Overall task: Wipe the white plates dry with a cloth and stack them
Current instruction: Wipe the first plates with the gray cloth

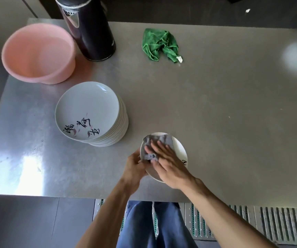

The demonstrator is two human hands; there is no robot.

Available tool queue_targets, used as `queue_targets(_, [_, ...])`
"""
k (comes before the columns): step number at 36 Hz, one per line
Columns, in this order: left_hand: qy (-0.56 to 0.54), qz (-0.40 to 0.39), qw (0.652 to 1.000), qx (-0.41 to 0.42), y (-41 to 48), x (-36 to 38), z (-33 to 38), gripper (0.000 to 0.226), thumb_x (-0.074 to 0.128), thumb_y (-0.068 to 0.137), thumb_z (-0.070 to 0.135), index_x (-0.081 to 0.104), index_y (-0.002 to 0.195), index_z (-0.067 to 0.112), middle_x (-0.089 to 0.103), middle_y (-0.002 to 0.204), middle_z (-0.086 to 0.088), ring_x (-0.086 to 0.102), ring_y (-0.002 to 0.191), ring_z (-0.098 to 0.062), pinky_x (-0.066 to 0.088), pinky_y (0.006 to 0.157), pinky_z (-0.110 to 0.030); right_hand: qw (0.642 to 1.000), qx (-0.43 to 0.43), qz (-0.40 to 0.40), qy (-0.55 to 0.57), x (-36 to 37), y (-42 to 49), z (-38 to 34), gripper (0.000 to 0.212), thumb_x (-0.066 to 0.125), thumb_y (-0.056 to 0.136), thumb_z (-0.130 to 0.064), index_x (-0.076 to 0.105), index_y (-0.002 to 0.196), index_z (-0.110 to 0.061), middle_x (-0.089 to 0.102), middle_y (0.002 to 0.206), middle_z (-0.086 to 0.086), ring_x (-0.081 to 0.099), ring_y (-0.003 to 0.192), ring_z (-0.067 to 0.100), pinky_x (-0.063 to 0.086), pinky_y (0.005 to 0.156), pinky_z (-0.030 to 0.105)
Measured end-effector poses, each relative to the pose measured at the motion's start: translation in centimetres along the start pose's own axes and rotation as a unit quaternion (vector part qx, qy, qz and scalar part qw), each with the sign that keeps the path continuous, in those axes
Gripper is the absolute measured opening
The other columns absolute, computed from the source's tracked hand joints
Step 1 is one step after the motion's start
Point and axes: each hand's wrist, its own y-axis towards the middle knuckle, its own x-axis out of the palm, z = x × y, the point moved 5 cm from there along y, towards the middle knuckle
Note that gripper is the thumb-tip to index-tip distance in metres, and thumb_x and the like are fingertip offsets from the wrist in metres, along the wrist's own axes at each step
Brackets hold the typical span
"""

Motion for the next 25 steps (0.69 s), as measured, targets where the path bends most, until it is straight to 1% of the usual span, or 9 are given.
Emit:
queue_targets(3, [0.0,0.006,1.0,-0.006,-0.1,0.0,-0.2,0.043,0.053,0.093,-0.013,0.065,0.128,0.009,0.074,0.115,-0.018,0.072,0.104,-0.033,0.062,0.082,-0.046,0.997,0.067,0.028,0.016,-0.7,0.1,0.8,0.049,0.029,0.109,-0.032,0.021,0.157,-0.033,0.002,0.164,-0.013,-0.002,0.154,0.014,-0.004,0.124,0.033])
queue_targets(7, [-0.004,0.001,1.0,0.004,-0.3,0.0,-0.1,0.045,0.061,0.086,-0.006,0.065,0.129,0.008,0.073,0.117,-0.02,0.071,0.109,-0.036,0.061,0.087,-0.052,1.0,-0.019,0.003,-0.018,-0.1,-0.1,-0.8,0.051,0.035,0.108,-0.033,0.025,0.157,-0.029,0.009,0.166,-0.007,0.001,0.154,0.016,0.0,0.125,0.037])
queue_targets(10, [-0.007,0.005,1.0,0.004,-0.5,0.4,-0.5,0.044,0.056,0.091,-0.01,0.065,0.129,0.01,0.074,0.118,-0.018,0.07,0.111,-0.036,0.061,0.087,-0.053,1.0,0.009,0.024,-0.008,-0.2,0.1,-0.4,0.053,0.03,0.106,-0.045,0.024,0.157,-0.033,0.01,0.166,-0.008,0.001,0.154,0.013,0.002,0.125,0.038])
queue_targets(12, [-0.01,0.003,1.0,0.007,-0.6,0.7,-0.4,0.044,0.059,0.089,-0.005,0.065,0.13,0.011,0.074,0.117,-0.017,0.071,0.11,-0.034,0.061,0.087,-0.052,0.999,0.025,0.034,-0.007,-0.2,0.4,-0.5,0.057,0.024,0.103,-0.053,0.02,0.157,-0.036,0.008,0.167,-0.009,-0.002,0.154,0.011,0.001,0.125,0.037])
queue_targets(15, [0.0,0.016,1.0,0.006,-0.7,0.6,-0.4,0.041,0.058,0.093,-0.007,0.066,0.128,0.014,0.075,0.116,-0.014,0.072,0.107,-0.032,0.062,0.084,-0.049,0.998,0.019,0.035,-0.039,0.3,0.6,0.2,0.055,0.024,0.104,-0.051,0.016,0.157,-0.038,0.003,0.167,-0.01,-0.006,0.154,0.011,-0.003,0.124,0.038])
queue_targets(17, [-0.005,0.061,0.998,0.0,-0.5,0.0,-0.6,0.044,0.05,0.095,-0.013,0.067,0.124,0.015,0.075,0.111,-0.012,0.071,0.102,-0.03,0.062,0.077,-0.043,0.992,0.083,0.056,-0.071,0.0,0.8,1.9,0.052,0.027,0.107,-0.042,0.017,0.158,-0.035,0.0,0.167,-0.008,-0.005,0.154,0.017,-0.002,0.124,0.044])
queue_targets(20, [-0.038,0.119,0.992,-0.004,-0.8,-0.3,-1.3,0.048,0.043,0.093,-0.017,0.064,0.123,0.014,0.074,0.1,-0.005,0.069,0.091,-0.021,0.06,0.07,-0.038,0.971,0.219,0.069,-0.065,-0.2,0.7,3.5,0.052,0.024,0.107,-0.041,0.02,0.158,-0.032,-0.004,0.167,-0.006,-0.008,0.154,0.025,-0.003,0.124,0.048])
queue_targets(22, [-0.059,0.129,0.99,-0.004,-1.2,0.0,-1.8,0.044,0.043,0.09,-0.02,0.059,0.115,0.014,0.074,0.091,-0.001,0.068,0.084,-0.018,0.058,0.067,-0.038,0.983,0.172,0.062,-0.01,0.3,0.8,2.1,0.051,0.023,0.108,-0.04,0.022,0.158,-0.031,-0.005,0.165,-0.007,-0.008,0.154,0.025,-0.005,0.124,0.044])
queue_targets(25, [-0.063,0.111,0.992,-0.016,-1.3,-0.1,-2.0,0.024,0.055,0.084,-0.008,0.056,0.103,0.006,0.07,0.091,-0.013,0.066,0.086,-0.025,0.058,0.073,-0.044,0.995,0.056,0.011,0.085,0.9,0.5,-0.4,0.05,0.021,0.107,-0.043,0.024,0.156,-0.036,-0.001,0.164,-0.015,-0.009,0.153,0.012,-0.01,0.122,0.03])
